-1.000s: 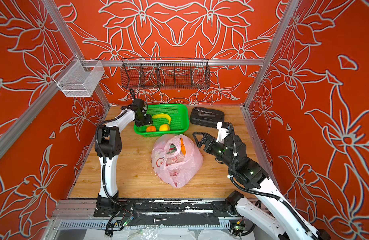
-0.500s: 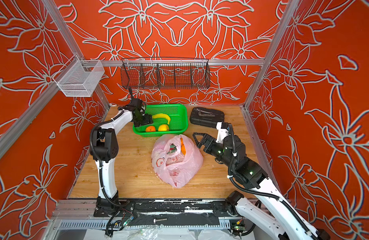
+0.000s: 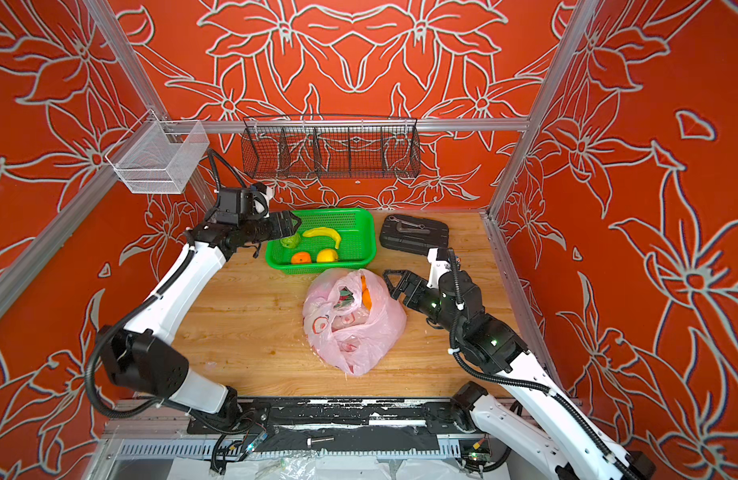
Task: Untie the knot of the plastic bag and take out the fruit
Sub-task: 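Bring both grippers back to the bag opening and grip its rim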
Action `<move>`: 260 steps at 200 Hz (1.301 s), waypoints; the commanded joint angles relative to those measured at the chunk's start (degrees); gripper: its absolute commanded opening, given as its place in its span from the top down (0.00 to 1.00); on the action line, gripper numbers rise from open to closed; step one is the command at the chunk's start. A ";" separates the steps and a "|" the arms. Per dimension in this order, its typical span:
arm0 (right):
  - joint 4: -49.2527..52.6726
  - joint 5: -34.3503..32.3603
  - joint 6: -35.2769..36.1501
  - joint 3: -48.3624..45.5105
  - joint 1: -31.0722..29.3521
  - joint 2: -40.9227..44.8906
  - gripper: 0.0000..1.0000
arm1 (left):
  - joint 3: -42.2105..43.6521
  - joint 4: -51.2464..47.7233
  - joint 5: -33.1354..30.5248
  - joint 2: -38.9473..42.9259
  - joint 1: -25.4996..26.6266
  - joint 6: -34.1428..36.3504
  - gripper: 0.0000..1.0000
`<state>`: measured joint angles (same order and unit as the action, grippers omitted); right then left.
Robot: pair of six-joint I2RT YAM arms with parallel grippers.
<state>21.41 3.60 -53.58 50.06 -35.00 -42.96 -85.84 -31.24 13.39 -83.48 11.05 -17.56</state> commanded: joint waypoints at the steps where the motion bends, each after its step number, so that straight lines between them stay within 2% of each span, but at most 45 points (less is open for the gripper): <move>1: 1.83 -1.25 1.60 -1.33 0.07 -0.37 0.09 | 3.66 0.73 -1.64 6.04 4.91 1.42 0.14; 37: 3.02 -0.61 3.39 -3.07 0.11 -2.10 0.17 | 12.88 2.79 -5.41 15.67 15.39 2.89 0.14; 58: 2.84 1.42 4.25 -4.26 0.11 -3.65 0.23 | 17.42 0.67 -10.85 18.99 21.80 2.91 0.14; 93: 1.46 4.41 3.62 -7.79 0.07 -5.37 0.31 | 26.86 0.20 -19.74 22.09 30.91 -0.25 0.14; 126: -2.61 8.02 1.76 -11.50 -0.19 -7.11 0.34 | 36.13 4.47 -25.10 21.18 35.71 -3.36 0.14; 165: -6.25 8.99 0.00 -13.24 -2.87 -9.75 0.36 | 35.84 -2.43 -36.34 12.33 36.89 -10.24 0.11; 181: -6.85 7.98 -0.01 -13.22 -4.59 -10.72 0.35 | 37.84 -1.14 -39.03 10.44 36.71 -11.86 0.11; 193: -6.99 7.44 0.29 -12.89 -5.72 -11.62 0.35 | 39.54 0.85 -38.44 9.55 35.61 -12.45 0.13; 207: -6.74 6.83 0.47 -12.32 -7.08 -12.76 0.35 | 40.62 2.27 -34.56 8.79 33.17 -13.67 0.16; 238: -6.65 5.31 0.86 -10.96 -10.12 -15.31 0.35 | 44.76 6.23 -31.38 9.81 31.27 -15.37 0.31; 260: -7.24 5.17 0.88 -10.40 -11.29 -17.16 0.35 | 47.90 9.15 -26.27 10.09 28.81 -16.20 0.42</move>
<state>15.51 10.70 -52.53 37.67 -45.08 -58.63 -40.91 -25.58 -17.67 -74.08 41.95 -30.89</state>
